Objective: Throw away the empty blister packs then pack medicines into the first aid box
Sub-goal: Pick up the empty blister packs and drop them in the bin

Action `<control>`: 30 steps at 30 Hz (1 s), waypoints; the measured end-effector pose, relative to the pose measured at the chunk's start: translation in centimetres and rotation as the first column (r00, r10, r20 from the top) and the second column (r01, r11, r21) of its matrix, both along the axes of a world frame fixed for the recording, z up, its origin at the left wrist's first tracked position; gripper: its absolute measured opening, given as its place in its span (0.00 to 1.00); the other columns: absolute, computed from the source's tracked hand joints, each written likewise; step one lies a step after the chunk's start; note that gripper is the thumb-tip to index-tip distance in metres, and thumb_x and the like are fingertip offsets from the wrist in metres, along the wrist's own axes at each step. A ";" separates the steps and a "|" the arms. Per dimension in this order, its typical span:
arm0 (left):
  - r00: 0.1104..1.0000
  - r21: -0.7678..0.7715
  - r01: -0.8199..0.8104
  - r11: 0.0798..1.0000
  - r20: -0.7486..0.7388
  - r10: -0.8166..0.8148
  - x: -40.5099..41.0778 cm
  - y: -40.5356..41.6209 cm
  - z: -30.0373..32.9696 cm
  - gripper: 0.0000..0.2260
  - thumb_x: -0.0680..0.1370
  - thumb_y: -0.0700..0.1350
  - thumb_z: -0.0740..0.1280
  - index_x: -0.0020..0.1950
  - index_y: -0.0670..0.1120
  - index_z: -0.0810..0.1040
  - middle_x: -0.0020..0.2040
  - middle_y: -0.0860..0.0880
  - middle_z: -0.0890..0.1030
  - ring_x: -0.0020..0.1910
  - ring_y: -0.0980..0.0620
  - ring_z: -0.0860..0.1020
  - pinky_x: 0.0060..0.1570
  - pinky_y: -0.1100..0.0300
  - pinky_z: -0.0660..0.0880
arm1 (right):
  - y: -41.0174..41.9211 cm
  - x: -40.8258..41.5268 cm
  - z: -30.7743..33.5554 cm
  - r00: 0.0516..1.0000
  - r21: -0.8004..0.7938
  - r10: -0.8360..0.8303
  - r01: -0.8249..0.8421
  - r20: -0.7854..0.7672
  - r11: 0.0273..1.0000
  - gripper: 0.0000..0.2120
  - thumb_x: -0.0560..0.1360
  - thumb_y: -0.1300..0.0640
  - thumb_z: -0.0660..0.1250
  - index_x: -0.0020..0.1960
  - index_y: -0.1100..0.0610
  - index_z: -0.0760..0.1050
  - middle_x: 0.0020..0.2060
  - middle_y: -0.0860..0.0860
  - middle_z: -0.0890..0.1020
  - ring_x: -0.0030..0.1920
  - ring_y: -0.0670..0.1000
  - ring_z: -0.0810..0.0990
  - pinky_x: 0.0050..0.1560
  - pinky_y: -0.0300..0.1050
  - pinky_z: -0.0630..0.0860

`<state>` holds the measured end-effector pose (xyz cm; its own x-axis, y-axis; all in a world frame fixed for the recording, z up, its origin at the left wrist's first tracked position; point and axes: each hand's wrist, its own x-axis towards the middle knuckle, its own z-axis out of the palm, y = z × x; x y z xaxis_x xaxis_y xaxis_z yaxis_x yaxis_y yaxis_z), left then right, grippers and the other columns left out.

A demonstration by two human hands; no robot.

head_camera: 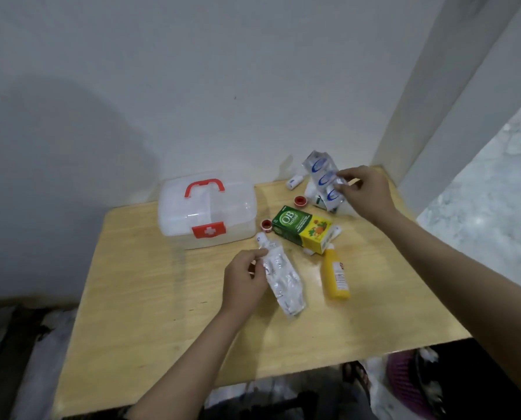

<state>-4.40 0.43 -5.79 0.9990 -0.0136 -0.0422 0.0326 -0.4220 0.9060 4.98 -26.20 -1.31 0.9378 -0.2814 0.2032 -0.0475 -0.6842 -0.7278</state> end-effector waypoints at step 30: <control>0.253 0.204 0.955 0.213 -0.194 -0.948 -11.4 -43.1 -5.5 0.24 0.76 0.42 0.67 0.71 0.45 0.67 0.67 0.45 0.71 0.64 0.47 0.72 0.65 0.56 0.67 | -19.9 -38.5 -15.9 0.272 0.246 -0.856 0.953 -0.439 0.177 0.12 0.74 0.61 0.65 0.54 0.63 0.80 0.46 0.59 0.84 0.43 0.56 0.81 0.48 0.45 0.75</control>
<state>-15.81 -42.68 -11.30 0.2458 -0.9398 -0.2375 -0.5332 -0.3356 0.7766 -33.54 -46.06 -17.18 -0.0398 -0.9515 -0.3050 -0.5682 0.2726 -0.7764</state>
